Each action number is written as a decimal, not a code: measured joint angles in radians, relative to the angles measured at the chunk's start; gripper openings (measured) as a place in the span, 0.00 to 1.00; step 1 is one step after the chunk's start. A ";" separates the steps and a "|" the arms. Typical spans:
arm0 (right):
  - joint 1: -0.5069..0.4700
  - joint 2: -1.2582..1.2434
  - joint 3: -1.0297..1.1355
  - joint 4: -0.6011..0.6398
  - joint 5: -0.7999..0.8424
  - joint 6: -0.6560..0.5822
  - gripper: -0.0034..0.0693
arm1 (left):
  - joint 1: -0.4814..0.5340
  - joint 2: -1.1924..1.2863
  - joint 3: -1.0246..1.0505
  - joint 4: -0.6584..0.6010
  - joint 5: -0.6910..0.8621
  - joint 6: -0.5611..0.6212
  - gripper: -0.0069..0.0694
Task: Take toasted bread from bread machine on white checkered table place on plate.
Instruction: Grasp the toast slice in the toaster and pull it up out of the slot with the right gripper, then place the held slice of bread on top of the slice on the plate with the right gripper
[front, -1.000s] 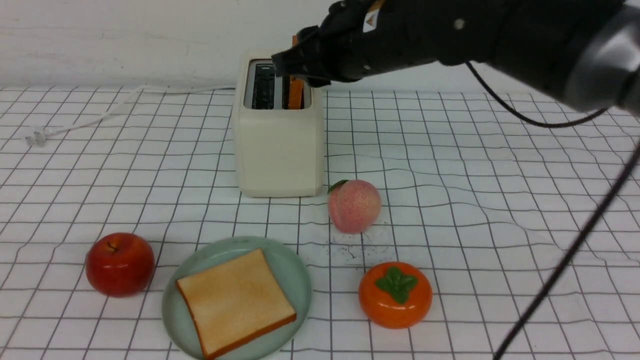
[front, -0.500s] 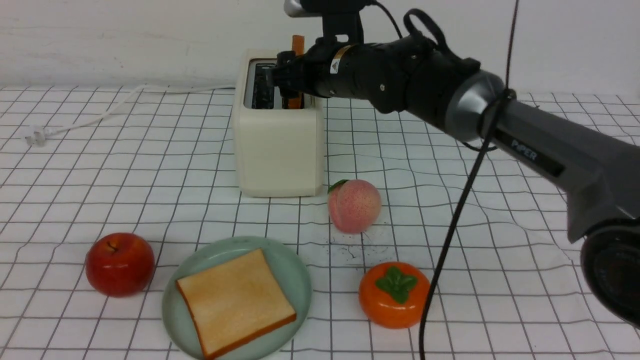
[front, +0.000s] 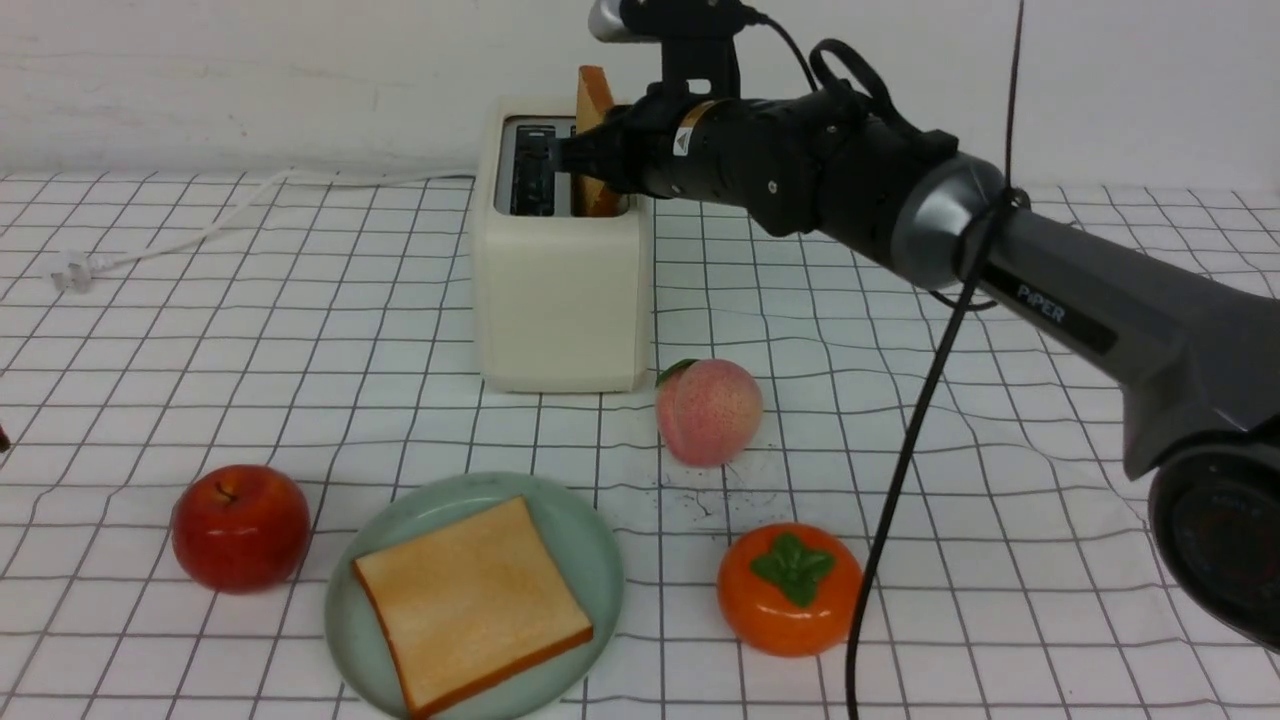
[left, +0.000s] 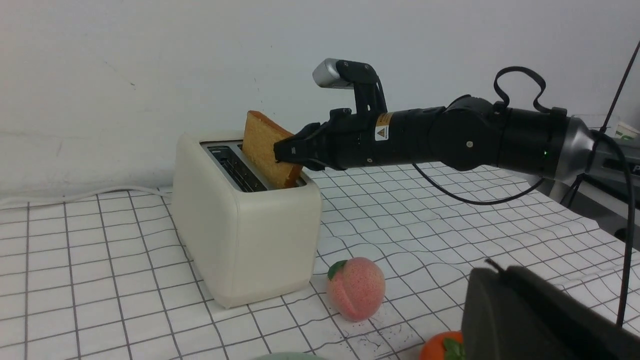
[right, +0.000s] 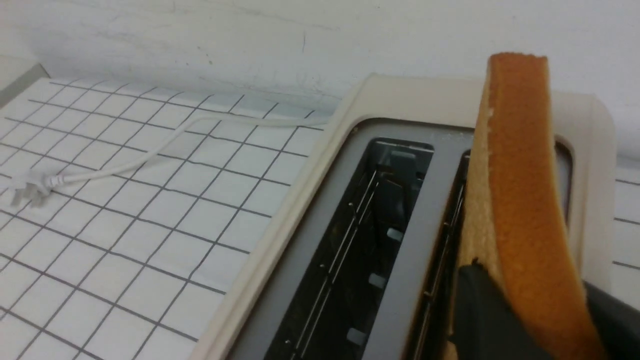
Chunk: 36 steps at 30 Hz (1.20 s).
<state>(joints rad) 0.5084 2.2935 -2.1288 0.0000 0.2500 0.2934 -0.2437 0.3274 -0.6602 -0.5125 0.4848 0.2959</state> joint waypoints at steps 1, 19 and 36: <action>0.000 0.000 0.000 0.000 -0.001 0.009 0.21 | 0.000 0.000 0.000 0.000 0.000 0.000 0.07; 0.054 -0.306 -0.008 0.000 0.221 -0.028 0.20 | 0.000 0.001 0.000 0.005 0.019 0.000 0.07; 0.019 -0.651 0.548 0.729 0.792 -0.697 0.20 | 0.000 0.001 0.000 0.128 0.287 -0.055 0.07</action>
<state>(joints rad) 0.5278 1.6422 -1.5804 0.7295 1.0423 -0.4040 -0.2437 0.3283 -0.6602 -0.3845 0.7715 0.2413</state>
